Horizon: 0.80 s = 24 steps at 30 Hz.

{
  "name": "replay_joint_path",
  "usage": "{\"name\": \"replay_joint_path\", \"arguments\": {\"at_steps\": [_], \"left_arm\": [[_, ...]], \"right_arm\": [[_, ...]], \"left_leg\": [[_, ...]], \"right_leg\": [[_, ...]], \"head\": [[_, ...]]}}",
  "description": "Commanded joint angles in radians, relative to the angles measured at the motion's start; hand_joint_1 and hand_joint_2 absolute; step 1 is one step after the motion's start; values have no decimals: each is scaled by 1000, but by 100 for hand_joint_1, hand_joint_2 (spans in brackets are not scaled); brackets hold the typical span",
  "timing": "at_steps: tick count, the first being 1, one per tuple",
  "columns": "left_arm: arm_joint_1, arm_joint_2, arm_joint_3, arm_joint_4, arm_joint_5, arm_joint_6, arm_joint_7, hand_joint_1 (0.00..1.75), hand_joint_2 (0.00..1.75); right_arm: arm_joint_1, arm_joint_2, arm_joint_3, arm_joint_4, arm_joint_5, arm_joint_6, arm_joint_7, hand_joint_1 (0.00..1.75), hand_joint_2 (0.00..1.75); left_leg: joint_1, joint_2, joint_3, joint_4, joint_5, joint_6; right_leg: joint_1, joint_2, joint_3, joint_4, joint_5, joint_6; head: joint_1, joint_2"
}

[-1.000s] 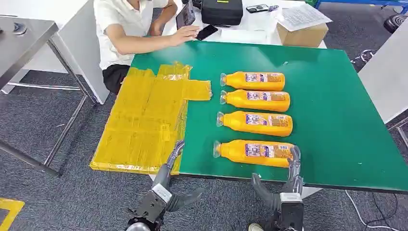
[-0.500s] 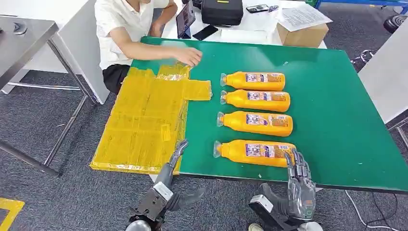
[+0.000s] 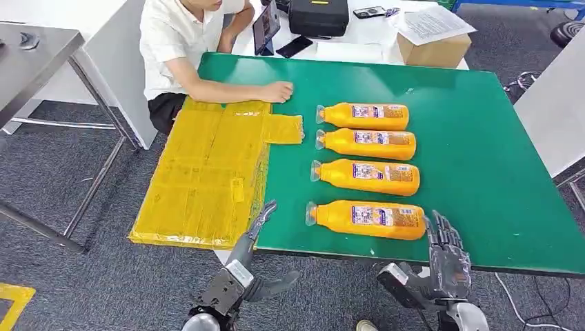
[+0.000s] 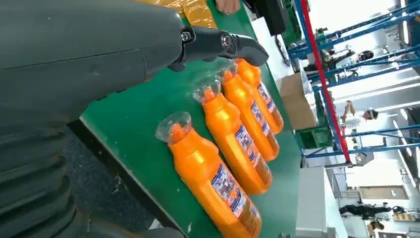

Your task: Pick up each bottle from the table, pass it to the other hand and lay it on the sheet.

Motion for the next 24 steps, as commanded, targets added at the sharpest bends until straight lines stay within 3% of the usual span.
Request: {"name": "replay_joint_path", "arguments": {"at_steps": [1,5,10,14,24], "left_arm": [[-48,6,-20,45,-7,-21,10,0,175],[-72,-5,-37,60,-12,-37,28,0,175],[-83,-11,-41,67,-7,-44,31,0,175],[-71,-1,-58,20,-49,-12,38,0,175],[-60,-8,-39,34,-56,-14,58,0,175]], "right_arm": [[-108,-50,95,133,-6,61,6,0,175],[-223,-67,163,194,6,108,10,0,175],[-296,-96,243,203,34,185,53,0,175],[-329,-113,293,210,42,272,121,0,175],[-346,-140,337,230,48,310,168,0,175]], "left_leg": [[1,2,6,-1,-2,-2],[1,6,6,-1,-2,-2],[1,6,6,-1,-1,-2],[0,3,4,-1,0,0],[0,1,2,-1,1,0]], "right_leg": [[1,3,5,-2,-1,-2],[1,7,4,-1,0,-2],[1,6,5,-1,0,-2],[0,4,3,-1,1,-1],[0,2,3,-1,1,0]], "head": [[0,0],[0,0],[0,0],[0,0],[0,0]]}}
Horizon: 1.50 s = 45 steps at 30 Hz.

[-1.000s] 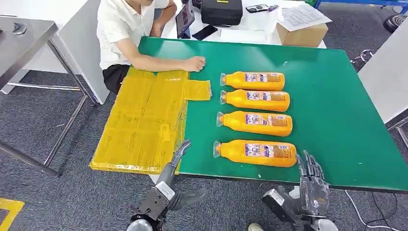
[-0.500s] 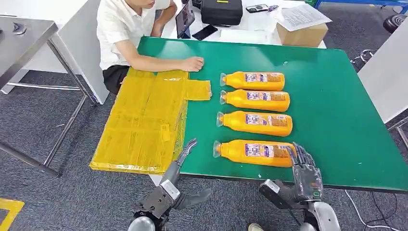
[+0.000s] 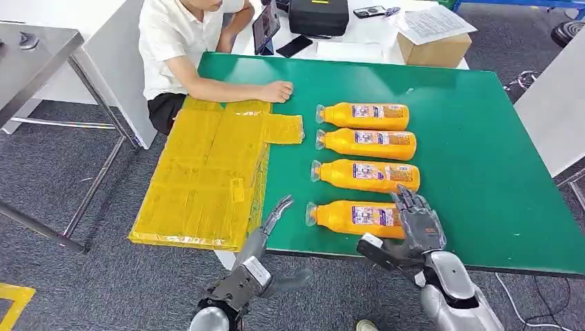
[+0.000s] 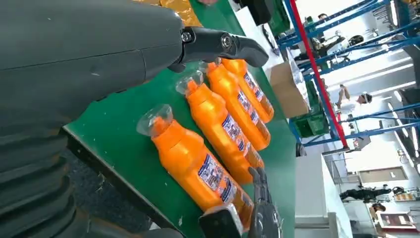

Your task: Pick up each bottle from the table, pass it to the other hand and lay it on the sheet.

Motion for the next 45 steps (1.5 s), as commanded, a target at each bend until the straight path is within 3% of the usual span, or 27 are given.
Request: {"name": "replay_joint_path", "arguments": {"at_steps": [1,9,12,16,17,18,19,30,40,45], "left_arm": [[-14,13,0,36,0,6,13,0,175],[-17,13,-1,40,-8,1,15,0,175],[-26,14,-5,53,-7,-1,15,0,175],[-30,12,-6,59,-6,0,15,0,175],[-33,12,-7,64,-4,1,14,0,175],[-37,13,-12,68,-3,0,14,0,175],[-41,14,-15,72,0,0,12,0,175],[-52,16,-30,79,13,-3,3,0,175],[-41,16,-30,67,33,6,-15,0,175],[2,11,7,3,44,74,-85,0,175]], "right_arm": [[-60,-27,86,93,-9,31,31,0,175],[-52,-94,102,144,-104,188,58,0,175],[-54,-157,113,164,-196,336,81,0,175],[-50,-173,97,180,-227,350,66,0,175],[-51,-174,97,188,-241,363,65,106,175],[-51,-186,103,196,-255,388,71,148,175],[-47,-196,104,202,-273,401,72,175,175],[-8,-172,60,181,-388,377,-29,175,175],[65,-83,-24,78,-494,303,-172,175,175],[93,-21,-72,-12,-569,307,-209,175,175]], "left_leg": [[1,1,6,-1,-1,-2],[1,0,6,-2,-1,-2],[1,-1,6,-1,-1,-2],[1,-4,6,-1,0,-1],[1,-5,9,-2,-1,-2],[1,-4,8,-1,0,-1],[1,-5,8,-1,0,-1],[1,-4,16,-2,-1,-1],[1,-1,17,-1,-2,-1],[2,1,17,-1,-3,-2]], "right_leg": [[1,2,5,-1,-1,-2],[1,1,6,-2,-1,-2],[1,0,6,-2,-1,-2],[1,-3,7,-3,-1,-1],[1,-3,10,-4,-1,-2],[1,-3,9,-3,-1,-2],[1,-4,8,-3,-1,-1],[1,-4,16,-4,-1,-1],[1,-1,17,-4,-1,-1],[2,2,16,-3,-1,-2]], "head": [[0,0],[0,0],[0,0],[0,0],[0,0],[0,0],[0,0],[0,0],[0,0],[0,0]]}}
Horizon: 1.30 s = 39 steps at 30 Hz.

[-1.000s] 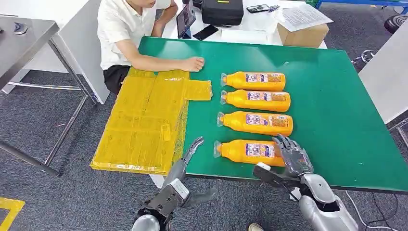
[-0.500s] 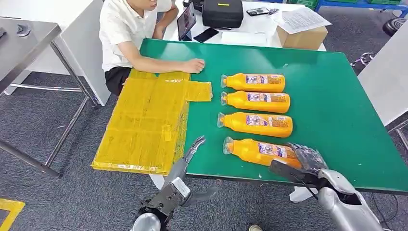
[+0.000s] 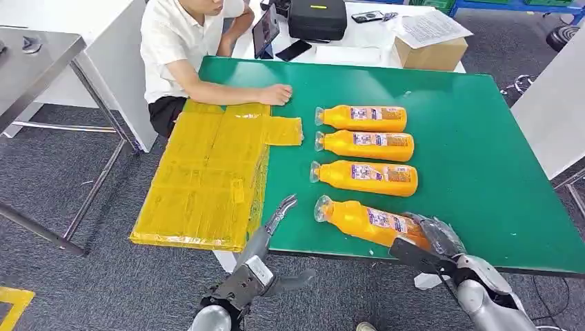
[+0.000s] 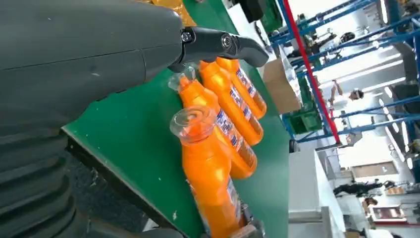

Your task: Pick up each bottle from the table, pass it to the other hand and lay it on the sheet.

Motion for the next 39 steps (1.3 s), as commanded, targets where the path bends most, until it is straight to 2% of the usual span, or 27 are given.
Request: {"name": "replay_joint_path", "arguments": {"at_steps": [1,5,8,11,13,15,19,23,25,29,30,32,33,36,39], "left_arm": [[31,6,47,-26,66,52,-52,0,175],[43,9,92,-19,190,8,-31,0,175],[54,4,117,-27,364,-99,-16,0,175],[54,9,111,-32,368,-100,-15,0,175],[60,6,121,-47,465,-157,1,0,175],[59,14,119,-86,486,-158,-21,0,175],[64,26,110,-124,567,-170,14,0,175],[63,26,109,-117,570,-170,11,0,175],[81,-3,138,-131,692,-229,25,0,175],[86,-1,115,-172,697,-237,26,0,175],[70,18,102,-162,704,-256,29,0,175],[53,25,107,-137,713,-277,19,0,175],[49,27,98,-130,706,-288,16,0,175],[33,20,69,-100,669,-293,1,0,175],[30,18,65,-95,669,-293,1,0,175]], "right_arm": [[90,144,-83,-109,-94,11,-52,175,175],[131,189,-87,-192,-129,12,-75,175,175],[137,244,-78,-246,-171,-2,-115,175,175],[132,248,-71,-248,-171,-5,-112,175,175],[122,259,-74,-243,-194,-19,-140,175,175],[118,293,-76,-256,-224,-36,-161,175,175],[114,368,-60,-266,-260,-114,-191,175,175],[113,365,-58,-263,-261,-116,-191,175,175],[108,387,-56,-257,-282,-139,-217,175,175],[76,385,4,-190,-270,-112,-185,175,175],[54,386,32,-161,-166,-193,-181,175,175],[22,405,71,-138,-164,-195,-167,175,175],[6,401,99,-128,-102,-221,-142,175,175],[-40,413,168,-87,-106,-183,-107,175,175],[-46,417,173,-81,-106,-182,-102,175,175]], "left_leg": [[1,1,1,-1,-1,-2],[2,1,2,-1,-1,-3],[1,1,-1,-1,-1,-3],[1,3,-3,-1,-2,-3],[1,1,-4,-1,0,-2],[1,1,-5,-1,0,-2],[1,2,-6,0,0,-2],[1,1,-4,-1,-1,-3],[1,2,-4,-1,-1,-3],[1,2,-5,0,-1,-2],[1,3,-5,0,-1,-2],[1,3,-6,-1,0,-2],[1,4,-4,-1,-1,-2],[1,4,-5,-2,0,-3],[1,2,-6,-1,0,-2]], "right_leg": [[1,1,1,-1,0,-2],[1,2,2,-1,0,-3],[1,2,-1,0,0,-3],[1,4,-2,1,0,-3],[0,2,-4,0,0,-2],[1,2,-4,0,0,-2],[1,3,-6,1,0,-2],[1,2,-4,1,-1,-3],[1,3,-4,1,-1,-3],[1,3,-5,0,0,-2],[1,4,-4,0,0,-3],[1,3,-5,0,1,-2],[1,5,-5,0,1,-3],[1,5,-5,0,1,-3],[1,3,-5,0,0,-3]], "head": [[0,0],[0,0],[0,0],[0,0],[0,0],[0,0],[0,0],[0,0],[0,0],[0,0],[0,0],[0,0],[0,0],[0,0],[0,0]]}}
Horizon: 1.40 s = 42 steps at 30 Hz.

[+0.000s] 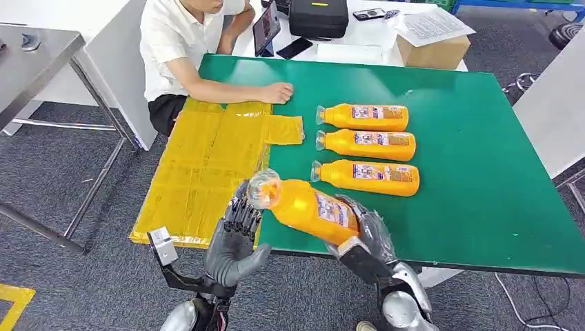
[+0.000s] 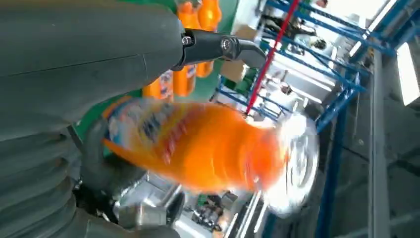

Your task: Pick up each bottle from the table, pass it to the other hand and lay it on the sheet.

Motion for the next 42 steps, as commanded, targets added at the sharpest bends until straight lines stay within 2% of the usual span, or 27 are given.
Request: {"name": "replay_joint_path", "arguments": {"at_steps": [1,12,15,19,25,33,42], "left_arm": [[-50,25,-37,68,-21,-3,-10,0,175],[-50,27,-36,68,-21,-3,-10,0,175],[-69,25,-48,95,-26,0,-6,0,175],[-104,9,-54,185,-15,1,-10,0,175],[-151,-11,-35,257,36,15,5,0,175],[-178,-16,-17,281,-24,106,-63,0,175],[-183,-15,-14,282,-25,106,-63,0,175]], "right_arm": [[-119,30,139,146,10,16,35,175,175],[-118,23,138,147,10,16,35,175,175],[-141,38,167,141,-38,54,14,175,175],[-187,28,215,115,-57,46,44,175,175],[-232,62,301,152,-85,93,41,175,175],[-233,42,387,110,-121,119,45,175,175],[-236,45,390,105,-121,119,45,175,175]], "left_leg": [[1,3,4,-1,-1,-2],[0,1,3,-2,-1,-2],[0,1,1,-1,0,-2],[0,2,0,-1,0,-1],[0,2,1,-1,0,-1],[1,1,2,-1,0,-2],[1,0,-1,0,0,-1]], "right_leg": [[0,3,3,-1,0,-2],[0,2,3,-1,-1,-2],[0,2,0,0,0,-2],[0,2,-1,0,0,-1],[0,3,0,0,0,-2],[0,2,1,0,-1,-2],[1,1,-1,0,0,-2]], "head": [[0,0],[0,0],[0,0],[0,0],[0,0],[0,0],[0,0]]}}
